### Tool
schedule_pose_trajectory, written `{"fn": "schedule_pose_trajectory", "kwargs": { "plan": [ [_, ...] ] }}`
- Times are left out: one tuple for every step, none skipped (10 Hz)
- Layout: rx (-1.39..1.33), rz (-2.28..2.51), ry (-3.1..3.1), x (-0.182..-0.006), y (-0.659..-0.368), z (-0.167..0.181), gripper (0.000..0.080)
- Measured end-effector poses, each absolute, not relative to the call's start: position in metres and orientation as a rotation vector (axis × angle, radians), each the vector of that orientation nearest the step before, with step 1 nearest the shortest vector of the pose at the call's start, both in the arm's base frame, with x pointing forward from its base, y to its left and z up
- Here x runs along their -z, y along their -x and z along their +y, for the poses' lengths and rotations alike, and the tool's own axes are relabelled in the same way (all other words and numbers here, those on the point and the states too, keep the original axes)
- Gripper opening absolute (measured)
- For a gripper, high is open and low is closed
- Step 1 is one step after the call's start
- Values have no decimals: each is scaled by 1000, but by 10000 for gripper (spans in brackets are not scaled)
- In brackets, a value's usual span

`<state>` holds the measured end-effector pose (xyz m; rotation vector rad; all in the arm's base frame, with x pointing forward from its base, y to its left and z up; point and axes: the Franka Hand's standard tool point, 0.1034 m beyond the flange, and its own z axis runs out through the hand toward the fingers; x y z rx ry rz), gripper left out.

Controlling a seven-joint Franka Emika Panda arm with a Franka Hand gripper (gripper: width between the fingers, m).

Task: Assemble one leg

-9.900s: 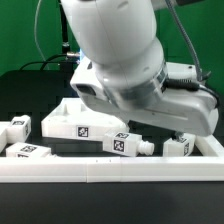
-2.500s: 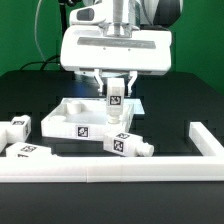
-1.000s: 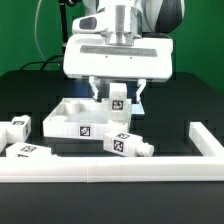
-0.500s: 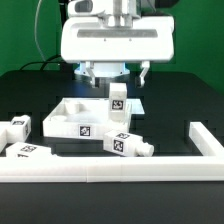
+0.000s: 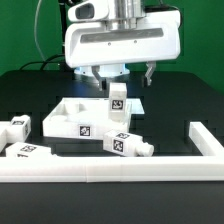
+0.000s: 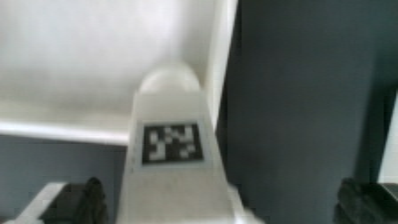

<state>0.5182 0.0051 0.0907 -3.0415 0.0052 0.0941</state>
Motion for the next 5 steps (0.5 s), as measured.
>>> {"fn": "schedule_pose_trajectory", "kwargs": {
  "plan": [
    [-105, 1, 3041, -89, -523, 2, 649],
    [-90, 6, 3048, -86, -523, -1, 649],
    [-94, 15, 3050, -85, -521, -5, 649],
    [-94, 21, 3052, -85, -522, -7, 649],
    [-97, 22, 3051, -85, -521, -6, 649]
  ]
}}
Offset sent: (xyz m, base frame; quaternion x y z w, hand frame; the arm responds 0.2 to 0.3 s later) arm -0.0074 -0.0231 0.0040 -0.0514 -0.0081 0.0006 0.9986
